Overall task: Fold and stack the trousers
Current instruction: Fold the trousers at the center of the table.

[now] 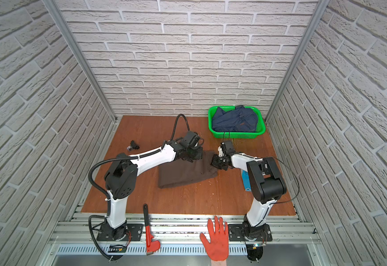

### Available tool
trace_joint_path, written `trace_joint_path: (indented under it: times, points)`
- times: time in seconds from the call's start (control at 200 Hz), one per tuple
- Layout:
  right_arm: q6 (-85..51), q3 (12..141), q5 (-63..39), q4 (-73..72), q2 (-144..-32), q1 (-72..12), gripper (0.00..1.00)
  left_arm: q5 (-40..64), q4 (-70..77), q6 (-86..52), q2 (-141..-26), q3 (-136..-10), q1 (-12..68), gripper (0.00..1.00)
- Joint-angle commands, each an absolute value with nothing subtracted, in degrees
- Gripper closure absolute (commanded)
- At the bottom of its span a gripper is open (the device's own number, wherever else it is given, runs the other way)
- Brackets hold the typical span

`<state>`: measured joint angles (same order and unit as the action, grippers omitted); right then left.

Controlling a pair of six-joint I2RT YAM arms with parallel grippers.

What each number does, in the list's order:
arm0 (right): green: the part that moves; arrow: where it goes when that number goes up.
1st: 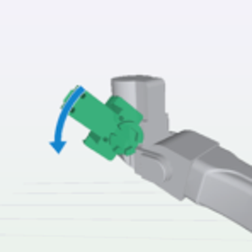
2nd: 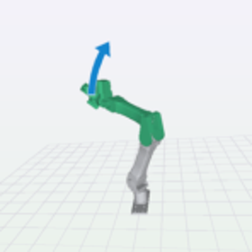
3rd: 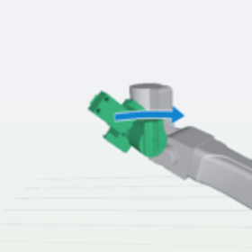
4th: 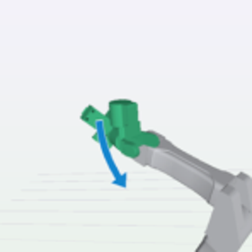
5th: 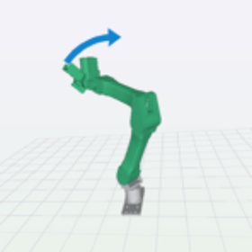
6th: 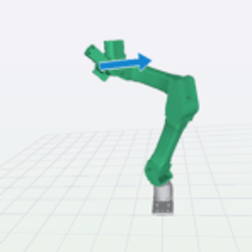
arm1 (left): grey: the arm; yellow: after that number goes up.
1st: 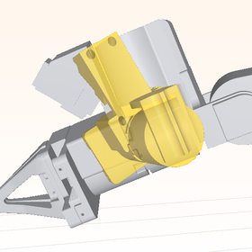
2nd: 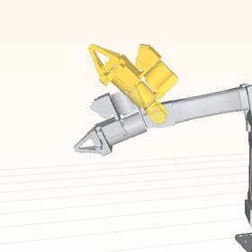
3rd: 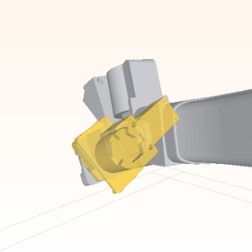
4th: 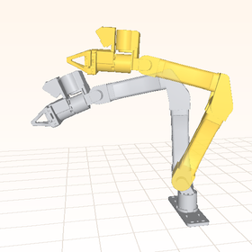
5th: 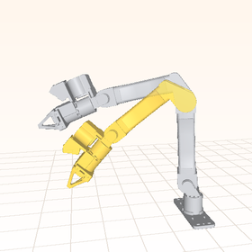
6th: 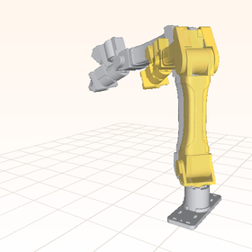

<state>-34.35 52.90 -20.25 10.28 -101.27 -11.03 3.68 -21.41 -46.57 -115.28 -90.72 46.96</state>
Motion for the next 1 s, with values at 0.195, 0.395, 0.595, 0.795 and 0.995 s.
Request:
trace_joint_path:
  times: [0.195, 0.395, 0.595, 0.795, 0.995]
  points:
    - [-34.49, 51.08, -20.0, 16.0, -102.0, -12.66, 0.87, 5.93, -21.28, -47.01, -121.15, -97.95, 48.44, 1.0]
    - [-34.51, 51.29, -19.8, 16.33, -101.68, -12.66, 0.86, 6.86, -22.11, -47.69, -124.02, -100.24, 48.69, 1.0]
    - [-34.2, 51.71, -17.91, 17.78, -100.36, -12.66, 0.8, 7.48, -23.57, -47.55, -125.16, -103.28, 48.86, 0.87]
    - [-33.39, 52.87, -11.46, 22.23, -94.96, -12.57, 0.68, 6.71, -25.25, -45.48, -122.57, -104.8, 48.86, 0.53]
    - [-32.19, 55.28, -0.41, 29.75, -83.59, -12.39, 0.56, 3.5, -25.58, -41.59, -114.65, -103.17, 48.67, 0.33]
